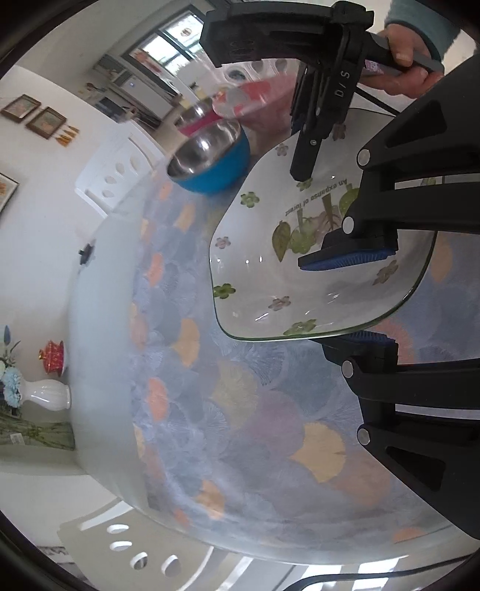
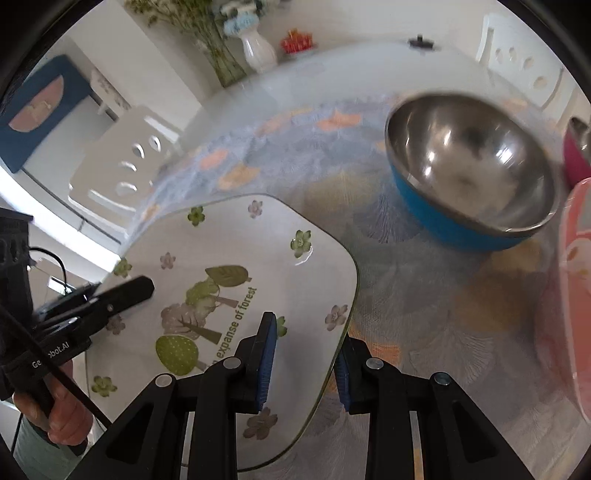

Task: Organize plates and bowls
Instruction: 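Lift the smaller hexagonal plate with both grippers and carry it over the plate stack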

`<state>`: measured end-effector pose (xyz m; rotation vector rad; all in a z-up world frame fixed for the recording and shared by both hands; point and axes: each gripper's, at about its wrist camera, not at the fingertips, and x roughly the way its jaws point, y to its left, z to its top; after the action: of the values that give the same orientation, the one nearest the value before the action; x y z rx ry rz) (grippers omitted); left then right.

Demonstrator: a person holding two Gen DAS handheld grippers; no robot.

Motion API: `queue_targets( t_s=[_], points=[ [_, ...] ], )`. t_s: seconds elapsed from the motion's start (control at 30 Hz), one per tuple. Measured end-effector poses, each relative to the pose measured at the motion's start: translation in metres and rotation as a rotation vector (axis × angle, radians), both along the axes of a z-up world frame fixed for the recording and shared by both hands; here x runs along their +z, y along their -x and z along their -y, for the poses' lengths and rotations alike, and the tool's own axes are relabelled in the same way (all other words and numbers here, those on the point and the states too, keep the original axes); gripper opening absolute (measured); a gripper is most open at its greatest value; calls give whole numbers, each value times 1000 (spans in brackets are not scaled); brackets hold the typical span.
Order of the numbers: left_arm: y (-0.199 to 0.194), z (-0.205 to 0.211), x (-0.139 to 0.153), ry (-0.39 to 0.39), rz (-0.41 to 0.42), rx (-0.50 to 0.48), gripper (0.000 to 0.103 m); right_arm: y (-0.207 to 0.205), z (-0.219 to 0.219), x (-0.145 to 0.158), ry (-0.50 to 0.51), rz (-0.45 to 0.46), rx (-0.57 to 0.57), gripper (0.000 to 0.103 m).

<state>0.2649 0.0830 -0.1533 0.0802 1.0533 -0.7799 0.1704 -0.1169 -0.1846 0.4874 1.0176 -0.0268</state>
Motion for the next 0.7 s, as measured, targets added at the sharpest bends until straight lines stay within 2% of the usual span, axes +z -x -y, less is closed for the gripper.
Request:
queue_targets(
  t_s=[0.13,0.4,0.6,0.7],
  points=[
    [20,-10,22,32,38,15,26,13,-4,28,-7,53,-15,28],
    [65,-43,73,135,112,88,26,54,-29,90,43,170,22,28],
    [108,-70,103,157,175,132,26,87,-54,111,33,205,56,28],
    [127,-86,110,165,183,161,26,108,-66,117,-17,209,70,28]
  ],
)
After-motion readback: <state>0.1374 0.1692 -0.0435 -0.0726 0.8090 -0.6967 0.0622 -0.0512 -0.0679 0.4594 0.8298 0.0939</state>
